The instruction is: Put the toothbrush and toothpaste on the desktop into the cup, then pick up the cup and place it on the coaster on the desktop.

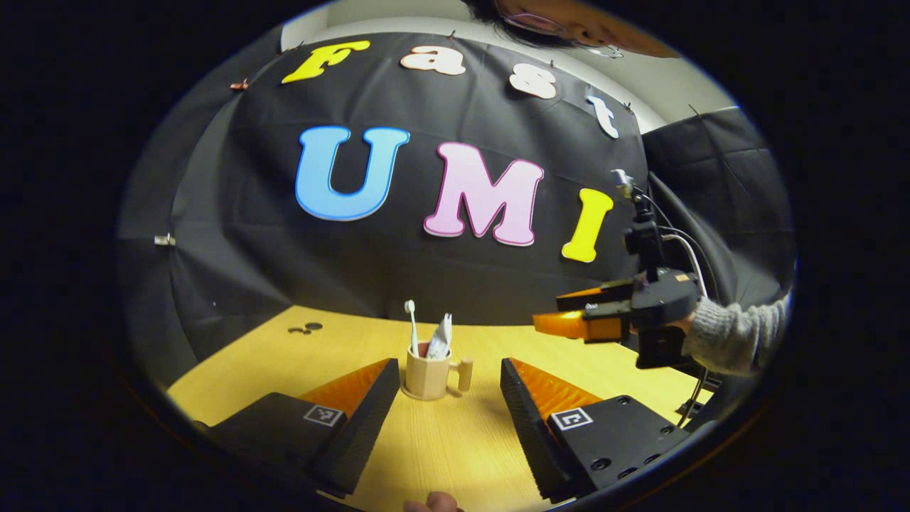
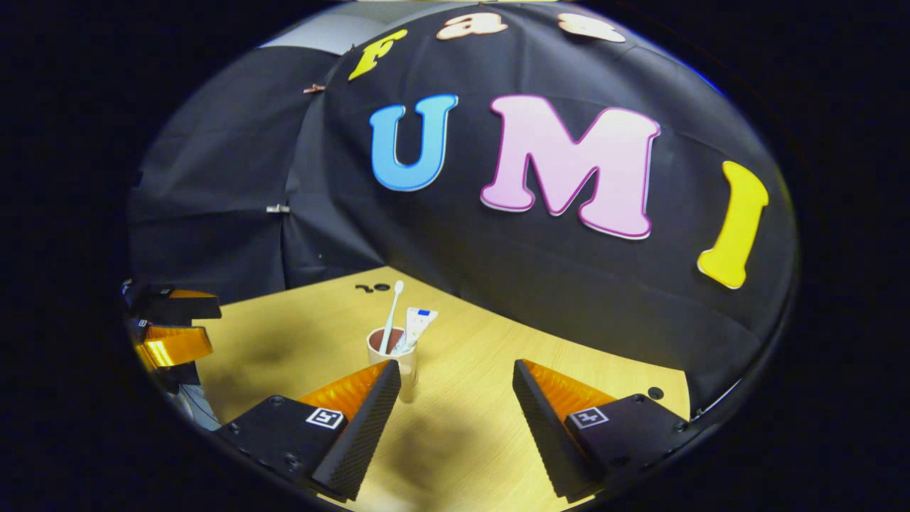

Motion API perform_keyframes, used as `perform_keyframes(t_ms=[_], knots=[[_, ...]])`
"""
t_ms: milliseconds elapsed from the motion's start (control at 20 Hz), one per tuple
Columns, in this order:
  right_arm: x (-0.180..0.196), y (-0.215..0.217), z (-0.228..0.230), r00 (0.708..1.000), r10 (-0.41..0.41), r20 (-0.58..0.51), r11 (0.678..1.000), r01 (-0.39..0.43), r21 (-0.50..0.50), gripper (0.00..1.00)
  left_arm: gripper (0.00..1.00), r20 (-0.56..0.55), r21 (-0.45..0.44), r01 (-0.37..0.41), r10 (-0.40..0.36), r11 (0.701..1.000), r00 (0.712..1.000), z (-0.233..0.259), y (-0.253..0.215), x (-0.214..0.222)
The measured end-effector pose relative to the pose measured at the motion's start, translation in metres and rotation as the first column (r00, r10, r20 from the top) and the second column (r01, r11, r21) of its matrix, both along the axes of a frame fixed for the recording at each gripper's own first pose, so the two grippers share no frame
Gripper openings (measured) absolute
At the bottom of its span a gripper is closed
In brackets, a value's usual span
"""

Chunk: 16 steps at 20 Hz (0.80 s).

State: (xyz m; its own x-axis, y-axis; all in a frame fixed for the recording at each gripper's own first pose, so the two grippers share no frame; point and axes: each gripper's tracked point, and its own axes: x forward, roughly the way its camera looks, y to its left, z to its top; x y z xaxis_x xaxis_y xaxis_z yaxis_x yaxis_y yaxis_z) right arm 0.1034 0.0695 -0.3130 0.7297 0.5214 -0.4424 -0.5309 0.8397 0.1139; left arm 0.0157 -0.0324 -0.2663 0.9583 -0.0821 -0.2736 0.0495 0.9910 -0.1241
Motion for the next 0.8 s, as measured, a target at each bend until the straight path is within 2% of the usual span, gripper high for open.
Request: perform_keyframes(t_ms=[200,450,500,550,800], knots=[[-0.023,-0.011,0.047,0.997,-0.05,0.055,0.994,0.045,0.1,0.97,0.93,0.055,0.031,-0.055,0.053,0.998,0.997,0.053,-0.006,0.02],[-0.039,-0.027,0.109,0.991,-0.072,0.113,0.988,0.055,0.146,0.97,0.94,0.128,0.049,-0.047,0.04,0.998,0.991,0.12,-0.025,0.03],[-0.043,-0.03,0.121,0.99,-0.079,0.12,0.985,0.06,0.159,0.97,0.9,0.131,0.067,-0.046,0.036,0.997,0.991,0.13,-0.029,0.03],[-0.047,-0.033,0.132,0.988,-0.092,0.126,0.982,0.069,0.174,0.97,0.95,0.131,0.083,-0.047,0.035,0.995,0.991,0.138,-0.032,0.029],[-0.057,-0.055,0.17,0.981,-0.133,0.137,0.971,0.101,0.219,0.97,0.94,0.133,0.158,-0.057,0.036,0.986,0.99,0.165,-0.054,0.026]])
